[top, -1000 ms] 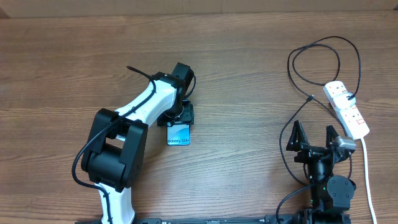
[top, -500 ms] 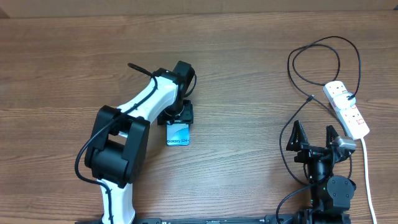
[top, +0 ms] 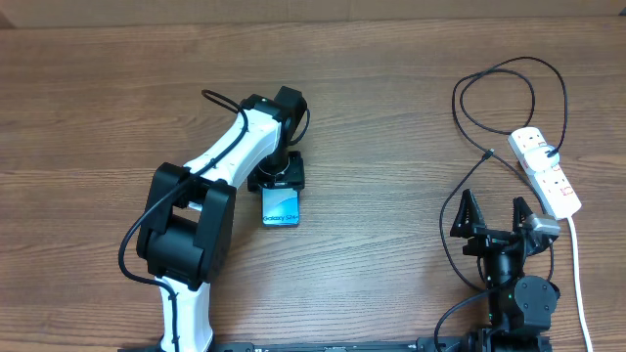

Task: Plug charger to phone and switch on socket
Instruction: 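Lift the phone with the left gripper and tilt it upright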

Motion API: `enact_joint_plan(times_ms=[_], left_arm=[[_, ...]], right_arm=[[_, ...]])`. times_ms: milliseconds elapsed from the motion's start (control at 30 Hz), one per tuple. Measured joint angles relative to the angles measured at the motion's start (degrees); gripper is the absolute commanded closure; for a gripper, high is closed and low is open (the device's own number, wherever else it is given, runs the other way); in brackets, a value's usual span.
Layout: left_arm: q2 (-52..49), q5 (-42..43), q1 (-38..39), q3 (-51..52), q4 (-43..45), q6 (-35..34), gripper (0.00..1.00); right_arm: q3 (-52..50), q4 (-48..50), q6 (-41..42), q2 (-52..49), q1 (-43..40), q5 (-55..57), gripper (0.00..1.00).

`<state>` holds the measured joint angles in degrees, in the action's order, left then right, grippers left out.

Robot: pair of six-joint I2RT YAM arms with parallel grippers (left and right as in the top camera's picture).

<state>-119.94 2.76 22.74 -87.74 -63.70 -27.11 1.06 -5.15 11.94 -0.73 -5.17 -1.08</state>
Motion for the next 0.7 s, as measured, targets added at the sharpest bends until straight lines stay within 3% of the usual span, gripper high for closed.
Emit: enact_joint_plan(times_ms=[533, 700], left_arm=[[0.00, 15.41, 0.00, -0.24, -0.26, -7.72, 0.48], [0.00, 19.82, -0.79, -0.85, -2.58, -7.93, 0.55]], right_arm=[[0.00, -0.02, 0.04, 0.00, 0.02, 0.00, 0.00], [0.00, 0.00, 0.02, 0.00, 0.02, 0.00, 0.00]])
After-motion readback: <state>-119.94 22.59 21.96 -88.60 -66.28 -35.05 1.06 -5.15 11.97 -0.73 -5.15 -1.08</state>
